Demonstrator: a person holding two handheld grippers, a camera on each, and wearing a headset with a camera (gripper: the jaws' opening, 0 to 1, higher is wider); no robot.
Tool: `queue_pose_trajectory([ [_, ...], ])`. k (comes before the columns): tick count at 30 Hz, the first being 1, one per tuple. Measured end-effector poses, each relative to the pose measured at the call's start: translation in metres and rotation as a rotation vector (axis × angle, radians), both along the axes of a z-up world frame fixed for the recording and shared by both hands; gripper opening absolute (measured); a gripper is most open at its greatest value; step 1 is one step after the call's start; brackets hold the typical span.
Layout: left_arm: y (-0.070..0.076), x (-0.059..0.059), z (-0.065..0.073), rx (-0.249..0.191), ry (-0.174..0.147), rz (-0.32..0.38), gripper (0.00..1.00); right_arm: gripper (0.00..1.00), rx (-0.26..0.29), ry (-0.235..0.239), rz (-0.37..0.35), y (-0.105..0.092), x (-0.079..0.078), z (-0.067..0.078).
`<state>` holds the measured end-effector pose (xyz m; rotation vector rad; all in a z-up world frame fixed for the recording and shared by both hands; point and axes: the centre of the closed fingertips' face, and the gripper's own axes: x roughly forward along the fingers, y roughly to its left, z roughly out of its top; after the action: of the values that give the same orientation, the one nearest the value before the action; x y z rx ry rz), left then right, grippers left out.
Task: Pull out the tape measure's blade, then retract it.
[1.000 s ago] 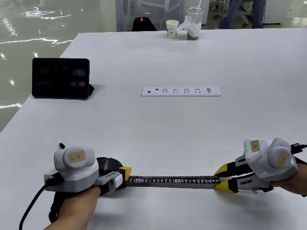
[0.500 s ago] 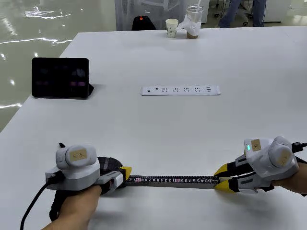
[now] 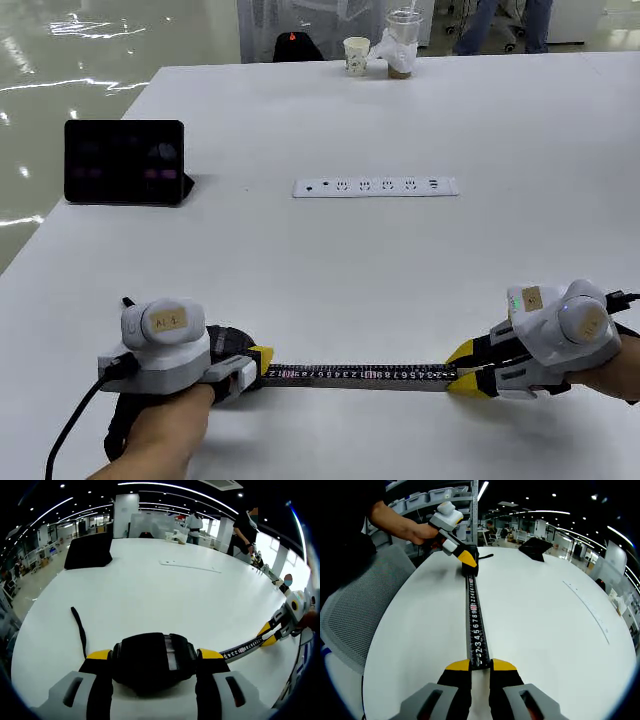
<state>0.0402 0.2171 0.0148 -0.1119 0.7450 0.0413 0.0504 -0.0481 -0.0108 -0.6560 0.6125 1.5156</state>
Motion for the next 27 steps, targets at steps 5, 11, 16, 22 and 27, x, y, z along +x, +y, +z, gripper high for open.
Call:
queue_pose_trajectory([
  [5, 0.0004, -0.0002, -0.0007, 0.004, 0.004, 0.002, 0.61, 0.09, -0.002, 0.001, -0.003, -0.0001, 0.0, -0.0003],
  [11, 0.0009, -0.0005, -0.0018, 0.009, 0.018, -0.006, 0.59, 0.09, -0.002, 0.002, -0.005, -0.0001, -0.0005, 0.0001],
  [16, 0.0011, -0.0001, -0.0021, 0.007, 0.017, -0.013, 0.59, 0.09, -0.003, 0.003, -0.006, -0.0003, -0.0008, -0.0002],
  [22, 0.0011, 0.0, -0.0022, 0.0, 0.016, -0.023, 0.58, 0.09, -0.003, 0.006, -0.008, -0.0004, -0.0008, -0.0003],
  [27, 0.001, 0.0, -0.002, -0.002, 0.02, -0.024, 0.58, 0.09, -0.006, 0.008, -0.008, -0.0003, -0.0007, -0.0006],
])
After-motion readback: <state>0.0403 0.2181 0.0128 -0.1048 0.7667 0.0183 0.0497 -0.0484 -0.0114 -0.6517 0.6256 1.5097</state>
